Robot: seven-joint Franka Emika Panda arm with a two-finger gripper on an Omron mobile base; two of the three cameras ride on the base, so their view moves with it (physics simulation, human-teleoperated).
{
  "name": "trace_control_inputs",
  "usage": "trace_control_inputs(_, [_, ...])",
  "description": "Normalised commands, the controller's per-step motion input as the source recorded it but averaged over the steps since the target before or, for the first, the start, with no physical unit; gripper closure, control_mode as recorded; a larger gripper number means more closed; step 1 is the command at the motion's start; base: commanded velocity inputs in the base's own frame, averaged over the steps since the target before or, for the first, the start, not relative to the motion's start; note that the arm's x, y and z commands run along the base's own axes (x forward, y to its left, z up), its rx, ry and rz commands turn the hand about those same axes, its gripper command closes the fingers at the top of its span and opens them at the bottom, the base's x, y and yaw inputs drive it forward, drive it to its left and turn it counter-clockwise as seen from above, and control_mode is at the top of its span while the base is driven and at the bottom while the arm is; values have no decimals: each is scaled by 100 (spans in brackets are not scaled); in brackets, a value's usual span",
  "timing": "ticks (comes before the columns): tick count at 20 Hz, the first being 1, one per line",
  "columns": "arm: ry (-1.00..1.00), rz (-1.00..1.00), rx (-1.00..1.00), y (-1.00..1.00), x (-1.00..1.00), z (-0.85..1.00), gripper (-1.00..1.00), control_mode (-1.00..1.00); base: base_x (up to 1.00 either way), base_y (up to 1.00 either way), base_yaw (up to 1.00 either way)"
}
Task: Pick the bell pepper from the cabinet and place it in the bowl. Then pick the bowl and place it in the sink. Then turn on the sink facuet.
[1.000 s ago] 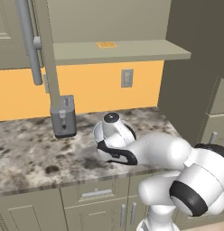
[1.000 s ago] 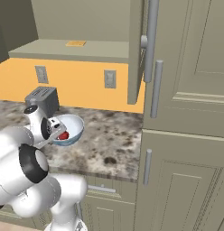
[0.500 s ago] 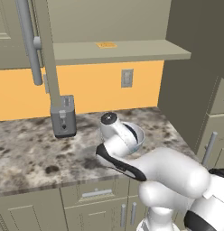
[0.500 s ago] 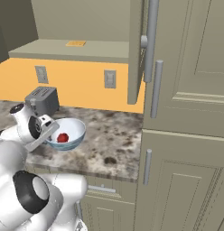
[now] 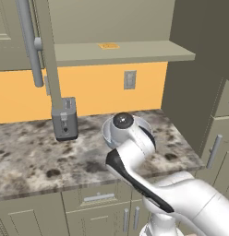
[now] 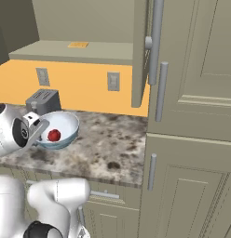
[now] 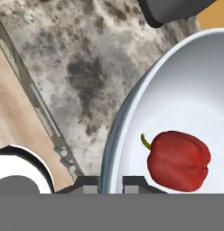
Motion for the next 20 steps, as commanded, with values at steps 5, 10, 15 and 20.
trace_control_inputs(5, [0,20,0,0,-57,97,100,-100,0,0,0])
trace_control_inputs(10, [0,13,-1,-21,-37,93,100,-100,0,0,0])
trace_control_inputs(15, [0,8,0,-36,-26,58,100,-100,0,0,0])
trace_control_inputs(20, [1,5,0,-28,-20,1,100,-100,0,0,0])
